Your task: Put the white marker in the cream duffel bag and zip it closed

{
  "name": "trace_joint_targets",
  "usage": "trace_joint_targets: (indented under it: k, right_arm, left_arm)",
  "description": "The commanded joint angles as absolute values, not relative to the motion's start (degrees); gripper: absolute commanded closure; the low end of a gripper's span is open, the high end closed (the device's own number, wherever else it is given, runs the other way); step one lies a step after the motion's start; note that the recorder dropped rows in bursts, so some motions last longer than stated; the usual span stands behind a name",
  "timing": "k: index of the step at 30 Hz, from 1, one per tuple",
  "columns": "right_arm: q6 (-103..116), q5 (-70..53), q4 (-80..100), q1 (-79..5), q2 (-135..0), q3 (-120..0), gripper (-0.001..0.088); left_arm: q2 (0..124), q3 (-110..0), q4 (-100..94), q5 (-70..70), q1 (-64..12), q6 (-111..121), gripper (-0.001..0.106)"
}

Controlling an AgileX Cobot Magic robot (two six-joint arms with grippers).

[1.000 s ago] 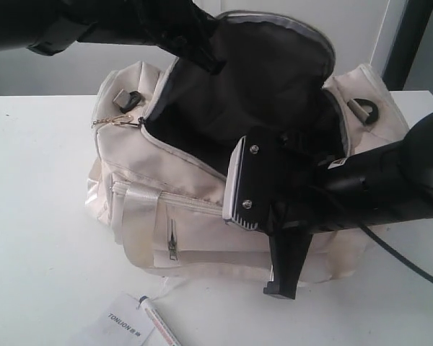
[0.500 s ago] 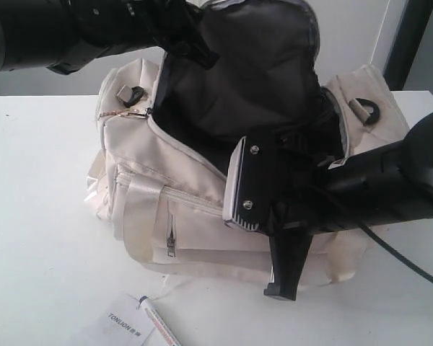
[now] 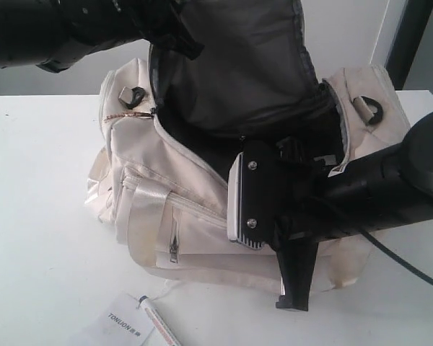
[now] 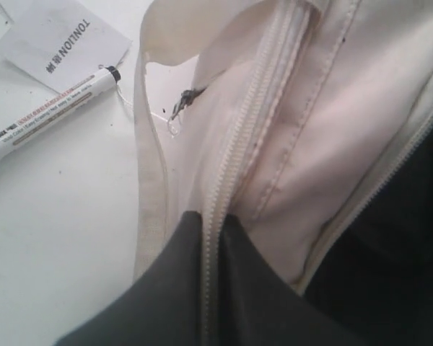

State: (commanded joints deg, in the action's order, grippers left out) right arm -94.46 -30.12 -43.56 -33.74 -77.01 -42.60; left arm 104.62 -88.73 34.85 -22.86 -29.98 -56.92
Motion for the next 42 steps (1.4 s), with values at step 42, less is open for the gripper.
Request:
trace_joint_targets:
  k: [42]
  right_arm:
    - [-94.5, -29.3, -43.7, -33.7, -77.0, -42.6, 0.0868]
  left_arm:
    - [107.0, -88.7, 34.0, -4.0, -20.7, -41.8, 0.105]
